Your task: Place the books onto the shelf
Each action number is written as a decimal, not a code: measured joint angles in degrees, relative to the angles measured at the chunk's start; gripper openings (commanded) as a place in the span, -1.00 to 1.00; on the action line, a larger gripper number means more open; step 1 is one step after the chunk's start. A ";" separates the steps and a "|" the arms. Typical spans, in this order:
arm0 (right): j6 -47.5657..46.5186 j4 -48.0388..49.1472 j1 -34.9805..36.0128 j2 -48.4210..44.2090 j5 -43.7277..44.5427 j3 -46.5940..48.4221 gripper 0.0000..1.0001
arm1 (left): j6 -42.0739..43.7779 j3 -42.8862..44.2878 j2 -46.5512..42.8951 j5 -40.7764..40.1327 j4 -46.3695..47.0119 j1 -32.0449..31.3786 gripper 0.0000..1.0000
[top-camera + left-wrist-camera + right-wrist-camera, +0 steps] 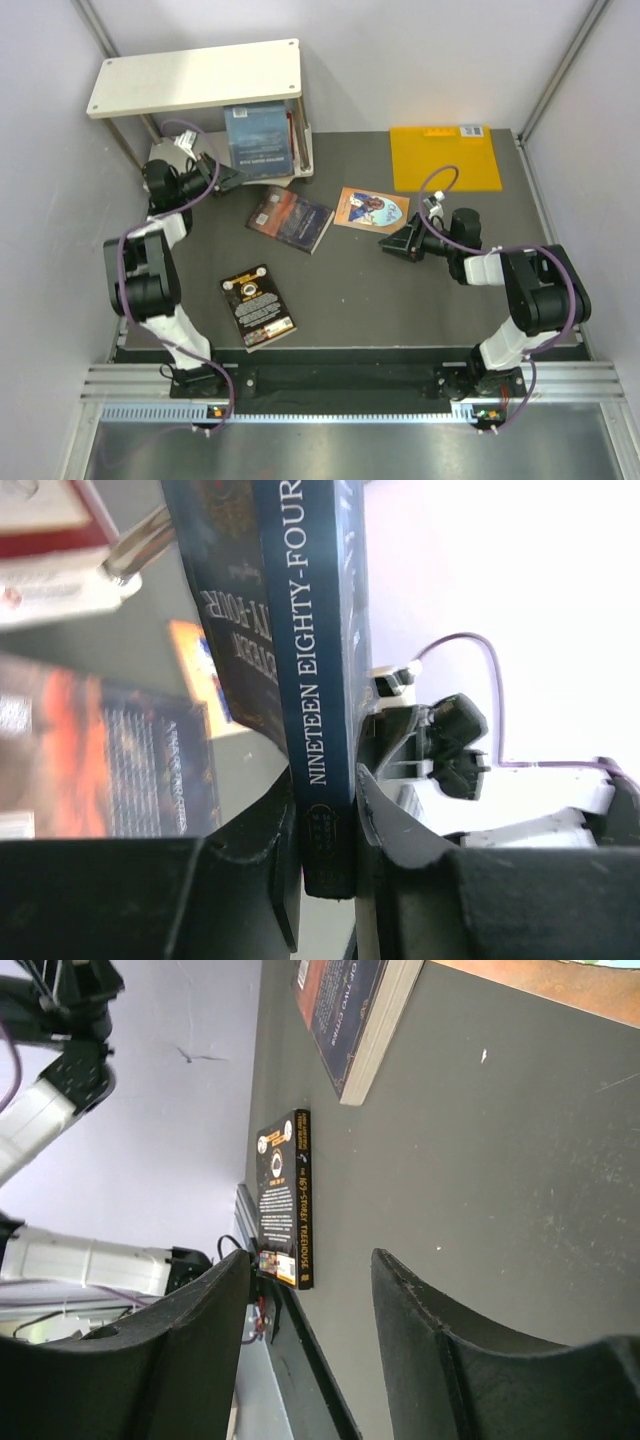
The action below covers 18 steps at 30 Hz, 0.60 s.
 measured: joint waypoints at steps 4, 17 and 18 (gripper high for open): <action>-0.09 -0.04 0.00 0.00 -0.09 0.00 0.04 | -20.52 7.15 12.76 3.54 19.82 0.07 -1.00; -3.32 -4.94 0.00 0.00 -0.04 0.00 0.05 | -48.09 27.26 34.75 5.53 28.72 0.72 -1.00; -3.48 -5.16 0.00 0.00 -0.02 0.00 0.06 | -48.87 28.81 35.17 5.86 29.24 0.68 -1.00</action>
